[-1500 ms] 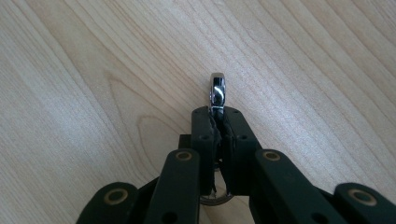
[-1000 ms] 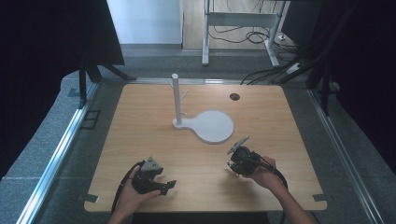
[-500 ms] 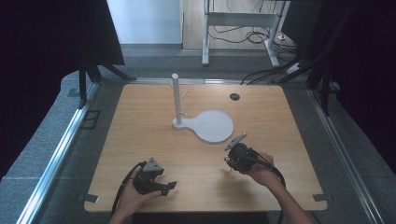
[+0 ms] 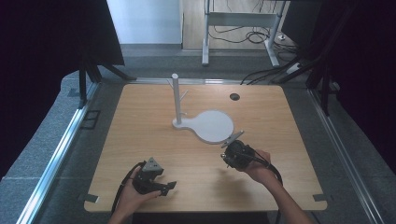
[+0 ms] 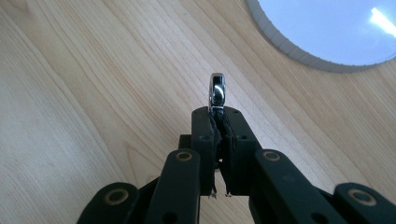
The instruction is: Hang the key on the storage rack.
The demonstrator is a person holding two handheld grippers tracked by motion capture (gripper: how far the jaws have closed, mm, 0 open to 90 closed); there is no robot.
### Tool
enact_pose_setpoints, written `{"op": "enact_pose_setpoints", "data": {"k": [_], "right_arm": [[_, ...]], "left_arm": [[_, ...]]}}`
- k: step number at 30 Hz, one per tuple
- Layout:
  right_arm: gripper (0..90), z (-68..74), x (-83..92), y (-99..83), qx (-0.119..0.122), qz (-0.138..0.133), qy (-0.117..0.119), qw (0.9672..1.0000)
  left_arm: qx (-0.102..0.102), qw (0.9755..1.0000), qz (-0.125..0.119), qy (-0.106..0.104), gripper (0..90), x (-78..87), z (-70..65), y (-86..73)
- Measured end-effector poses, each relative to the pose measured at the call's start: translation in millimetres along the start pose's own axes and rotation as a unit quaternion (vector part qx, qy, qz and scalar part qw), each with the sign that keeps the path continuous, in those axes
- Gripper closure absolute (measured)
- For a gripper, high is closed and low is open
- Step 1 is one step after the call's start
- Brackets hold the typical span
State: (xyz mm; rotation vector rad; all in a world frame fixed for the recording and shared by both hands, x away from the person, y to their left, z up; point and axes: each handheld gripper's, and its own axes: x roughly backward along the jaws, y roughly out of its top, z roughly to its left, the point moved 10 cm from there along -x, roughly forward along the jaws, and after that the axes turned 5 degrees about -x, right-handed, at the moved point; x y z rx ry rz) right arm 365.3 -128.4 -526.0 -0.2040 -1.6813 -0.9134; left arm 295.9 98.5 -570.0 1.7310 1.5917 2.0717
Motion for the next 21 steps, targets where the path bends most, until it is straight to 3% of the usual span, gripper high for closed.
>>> {"op": "enact_pose_setpoints", "data": {"k": [8, 12, 21], "right_arm": [[83.8, 4.4, -4.6, 4.1, 0.003, -0.004, 0.004, 1.0], [83.8, 5.0, -8.5, 2.8, 0.0, -0.004, 0.007, 1.0], [83.8, 7.1, -8.6, 6.7, 0.003, -0.008, 0.009, 0.9999]], "left_arm": [[-0.004, 0.9998, 0.021, -0.003, 24.9, -5.9, -1.8, -5.4], [-0.009, 0.9997, 0.017, -0.014, 24.9, -5.7, -7.6, -2.7], [-0.008, 0.9997, 0.021, -0.01, 24.9, -7.4, -5.9, -4.6]]}}
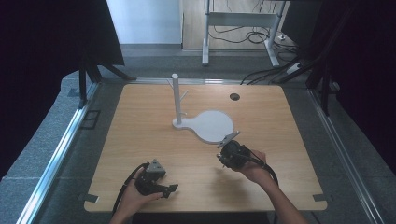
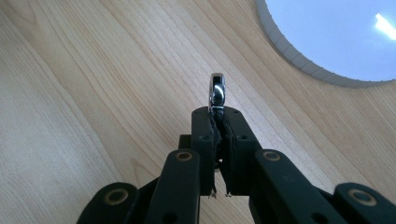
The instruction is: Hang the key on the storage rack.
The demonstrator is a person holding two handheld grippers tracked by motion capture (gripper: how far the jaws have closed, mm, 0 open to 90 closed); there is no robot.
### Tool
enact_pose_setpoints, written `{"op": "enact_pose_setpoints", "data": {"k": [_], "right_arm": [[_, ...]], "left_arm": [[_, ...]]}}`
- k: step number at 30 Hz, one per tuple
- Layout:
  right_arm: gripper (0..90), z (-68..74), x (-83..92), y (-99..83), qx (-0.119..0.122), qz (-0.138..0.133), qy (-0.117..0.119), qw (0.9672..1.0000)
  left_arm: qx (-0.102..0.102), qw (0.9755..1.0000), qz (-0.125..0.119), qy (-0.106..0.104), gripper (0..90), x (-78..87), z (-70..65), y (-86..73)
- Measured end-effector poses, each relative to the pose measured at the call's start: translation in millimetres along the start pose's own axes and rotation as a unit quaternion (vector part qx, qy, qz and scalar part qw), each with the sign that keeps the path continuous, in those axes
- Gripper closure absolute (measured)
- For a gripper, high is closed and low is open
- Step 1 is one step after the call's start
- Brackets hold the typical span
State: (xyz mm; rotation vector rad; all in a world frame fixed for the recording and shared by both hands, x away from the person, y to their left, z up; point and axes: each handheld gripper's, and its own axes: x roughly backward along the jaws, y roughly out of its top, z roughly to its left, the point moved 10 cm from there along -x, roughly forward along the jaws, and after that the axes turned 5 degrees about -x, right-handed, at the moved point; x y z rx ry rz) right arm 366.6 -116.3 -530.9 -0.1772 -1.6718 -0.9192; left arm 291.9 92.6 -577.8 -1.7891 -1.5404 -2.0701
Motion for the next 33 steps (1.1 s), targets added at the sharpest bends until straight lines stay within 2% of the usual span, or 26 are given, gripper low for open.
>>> {"op": "enact_pose_setpoints", "data": {"k": [8, 14, 21, 23, 26, 33], "right_arm": [[83.8, 3.0, -3.7, 1.5, 0.006, 0.002, 0.0, 1.0], [83.7, 9.4, -7.3, 3.6, 0.014, 0.001, 0.001, 0.9999], [83.8, 18.5, -8.2, 4.3, 0.022, 0.0, 0.005, 0.9998], [83.8, 19.7, -0.1, 12.4, 0.03, -0.002, 0.011, 0.9995], [83.8, 22.5, 9.1, 25.3, 0.03, -0.014, 0.015, 0.9993], [83.8, 31.7, 5.6, 41.9, 0.044, -0.013, 0.015, 0.9989]], "left_arm": [[-0.002, 0.9999, 0.009, 0.003, 24.9, -4.0, 0.2, -2.7], [-0.017, 0.9998, 0.006, 0.006, 24.4, -7.7, -4.2, -1.2], [-0.016, 0.9999, 0.006, 0.003, 24.2, -8.0, -5.4, -0.9], [-0.016, 0.9998, 0.008, -0.002, 24.3, -6.9, -5.7, -1.3], [-0.012, 0.9999, 0.004, 0.005, 24.9, -6.6, -4.4, -0.4], [-0.01, 0.9997, -0.02, 0.005, 24.9, 5.0, -4.7, 7.3]]}}
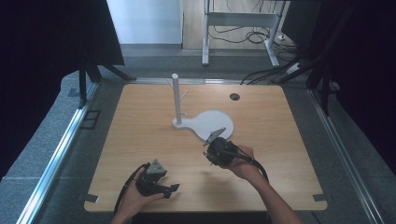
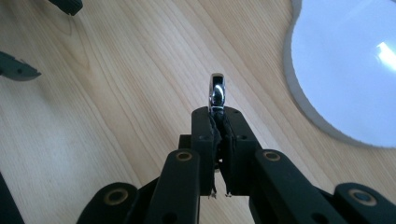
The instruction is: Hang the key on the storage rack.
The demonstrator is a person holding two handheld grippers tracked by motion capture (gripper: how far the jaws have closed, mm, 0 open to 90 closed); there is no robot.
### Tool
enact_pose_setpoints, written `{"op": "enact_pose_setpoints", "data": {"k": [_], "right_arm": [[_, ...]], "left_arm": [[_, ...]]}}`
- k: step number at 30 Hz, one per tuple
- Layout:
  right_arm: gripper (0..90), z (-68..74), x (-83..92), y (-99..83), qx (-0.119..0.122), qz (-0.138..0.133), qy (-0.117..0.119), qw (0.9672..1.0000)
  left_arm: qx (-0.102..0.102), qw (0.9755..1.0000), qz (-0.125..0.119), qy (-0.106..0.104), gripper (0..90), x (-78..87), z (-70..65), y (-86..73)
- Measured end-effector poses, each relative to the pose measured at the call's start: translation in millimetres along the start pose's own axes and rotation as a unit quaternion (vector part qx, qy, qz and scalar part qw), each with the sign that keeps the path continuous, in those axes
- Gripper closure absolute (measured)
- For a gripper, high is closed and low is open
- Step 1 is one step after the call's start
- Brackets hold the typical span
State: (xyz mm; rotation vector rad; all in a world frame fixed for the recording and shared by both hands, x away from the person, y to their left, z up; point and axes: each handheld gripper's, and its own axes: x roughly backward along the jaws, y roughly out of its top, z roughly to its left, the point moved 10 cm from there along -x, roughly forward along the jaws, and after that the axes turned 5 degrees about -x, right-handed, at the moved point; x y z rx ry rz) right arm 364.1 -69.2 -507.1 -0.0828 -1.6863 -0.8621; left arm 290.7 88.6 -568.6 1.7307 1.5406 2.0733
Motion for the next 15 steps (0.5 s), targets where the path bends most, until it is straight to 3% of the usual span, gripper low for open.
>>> {"op": "enact_pose_setpoints", "data": {"k": [15], "right_arm": [[83.8, -10.4, -10.7, 29.7, 0.001, 0.008, -0.002, 1.0]], "left_arm": [[-0.008, 0.9999, -0.009, -0.003, 24.9, 10.2, -2.9, 5.2]]}}
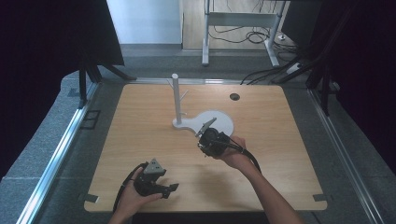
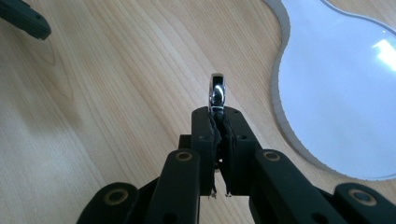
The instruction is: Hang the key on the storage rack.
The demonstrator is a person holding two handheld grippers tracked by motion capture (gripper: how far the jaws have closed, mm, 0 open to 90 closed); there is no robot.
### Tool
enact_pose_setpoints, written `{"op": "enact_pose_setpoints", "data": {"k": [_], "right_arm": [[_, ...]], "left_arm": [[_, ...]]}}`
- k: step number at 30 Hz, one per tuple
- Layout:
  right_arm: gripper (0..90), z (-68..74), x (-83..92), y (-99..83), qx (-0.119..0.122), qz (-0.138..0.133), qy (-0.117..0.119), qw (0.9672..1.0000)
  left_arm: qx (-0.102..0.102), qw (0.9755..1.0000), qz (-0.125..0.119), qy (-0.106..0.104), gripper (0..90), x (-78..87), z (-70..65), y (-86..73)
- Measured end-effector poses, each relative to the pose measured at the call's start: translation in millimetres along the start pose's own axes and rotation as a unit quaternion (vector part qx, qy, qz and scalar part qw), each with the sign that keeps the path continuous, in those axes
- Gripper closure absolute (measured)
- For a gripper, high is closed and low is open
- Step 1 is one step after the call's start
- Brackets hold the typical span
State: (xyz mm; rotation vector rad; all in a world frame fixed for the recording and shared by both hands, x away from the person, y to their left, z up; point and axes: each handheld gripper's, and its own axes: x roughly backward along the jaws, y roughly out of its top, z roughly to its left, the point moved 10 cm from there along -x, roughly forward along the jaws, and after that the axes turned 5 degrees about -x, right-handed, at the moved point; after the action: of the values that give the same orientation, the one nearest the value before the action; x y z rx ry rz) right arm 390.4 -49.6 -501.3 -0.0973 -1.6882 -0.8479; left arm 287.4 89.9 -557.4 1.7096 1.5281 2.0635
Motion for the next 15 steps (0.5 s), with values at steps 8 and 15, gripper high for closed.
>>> {"op": "enact_pose_setpoints", "data": {"k": [8, 15], "right_arm": [[83.8, -7.2, -1.2, 9.2, -0.008, 0.007, -0.001, 0.9999], [83.8, -20.1, 0.5, 19.4, -0.018, 0.009, -0.007, 0.9998]], "left_arm": [[0.001, 1.0, -0.008, 0.002, 24.9, 5.1, 0.7, 2.5], [0.005, 0.9999, -0.011, 0.001, 24.9, 7.4, 2.4, 2.7]]}}
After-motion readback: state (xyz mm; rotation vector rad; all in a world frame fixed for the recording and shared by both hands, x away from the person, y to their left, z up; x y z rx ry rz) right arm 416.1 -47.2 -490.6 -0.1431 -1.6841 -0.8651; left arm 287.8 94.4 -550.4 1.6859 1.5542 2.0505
